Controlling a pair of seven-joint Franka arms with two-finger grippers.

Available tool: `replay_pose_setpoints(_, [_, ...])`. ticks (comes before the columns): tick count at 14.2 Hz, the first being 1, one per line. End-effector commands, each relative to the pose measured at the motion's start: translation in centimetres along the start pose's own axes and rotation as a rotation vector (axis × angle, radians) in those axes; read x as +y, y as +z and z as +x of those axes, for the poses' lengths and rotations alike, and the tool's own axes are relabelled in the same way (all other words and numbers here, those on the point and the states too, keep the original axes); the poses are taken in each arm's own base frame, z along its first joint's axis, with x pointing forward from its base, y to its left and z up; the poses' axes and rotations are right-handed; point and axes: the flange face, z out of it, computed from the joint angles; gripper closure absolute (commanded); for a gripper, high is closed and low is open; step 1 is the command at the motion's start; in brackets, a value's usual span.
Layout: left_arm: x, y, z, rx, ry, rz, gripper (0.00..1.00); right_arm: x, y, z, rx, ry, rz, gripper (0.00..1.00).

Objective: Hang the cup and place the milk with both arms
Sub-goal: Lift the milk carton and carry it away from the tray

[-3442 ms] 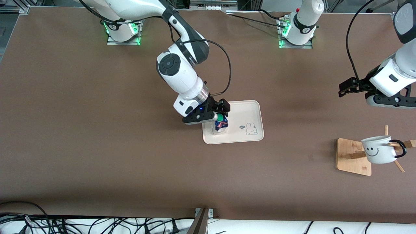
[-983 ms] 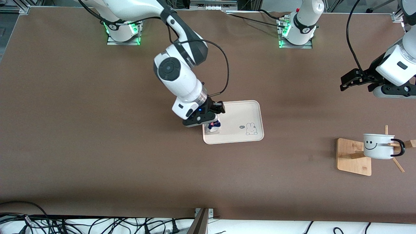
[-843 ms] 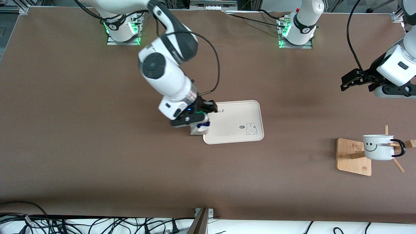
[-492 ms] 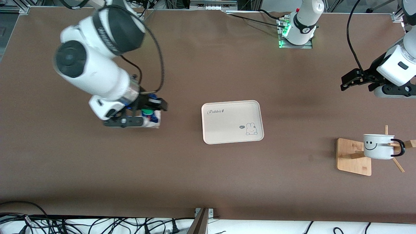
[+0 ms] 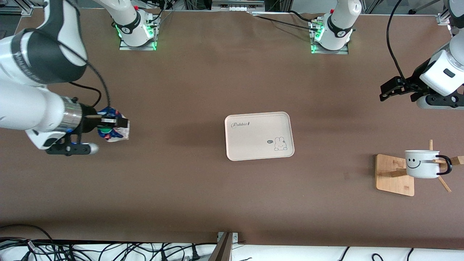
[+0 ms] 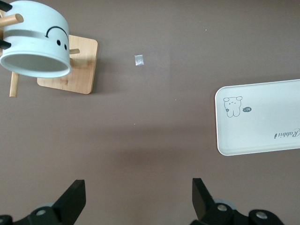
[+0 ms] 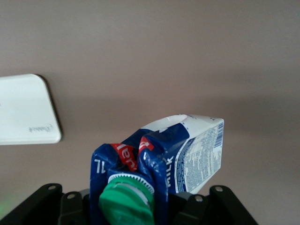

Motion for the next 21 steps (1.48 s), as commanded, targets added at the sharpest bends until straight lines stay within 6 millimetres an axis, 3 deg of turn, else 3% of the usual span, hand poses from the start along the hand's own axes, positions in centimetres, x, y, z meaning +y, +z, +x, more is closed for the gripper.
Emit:
replay_pose_setpoints(1, [0.2,-0.8,-0.3,0.000,0.001,0.017,0.00,3.3,-0.4,-0.2,-0.047,-0.057,-0.082,1.00])
replay_pose_setpoints(5, [0.1,-0.8,-0.4,-0.001,-0.001,0.017,0.00,11.1,-0.8,0.4,-0.066,-0.174,-0.114,1.00])
replay_pose_setpoints(8, [0.0,-0.8,-0.4,-0.001,-0.002,0.017,0.00,15.1,1.3,0.8,-0.121,-0.178,-0.139,1.00])
replay_pose_setpoints(11, [0.1,-0.8,-0.4,-0.001,-0.001,0.017,0.00,16.5,3.1,1.4,-0.120,-0.149,-0.123,1.00])
replay_pose_setpoints(15, [0.0,-0.8,-0.4,-0.001,-0.002,0.017,0.00,17.7,4.9,2.2,-0.063,-0.125,0.094,1.00])
replay_pose_setpoints(21, [0.0,-0.8,-0.4,-0.001,-0.002,0.016,0.00,20.8,12.9,4.3,-0.080,-0.123,0.356,1.00])
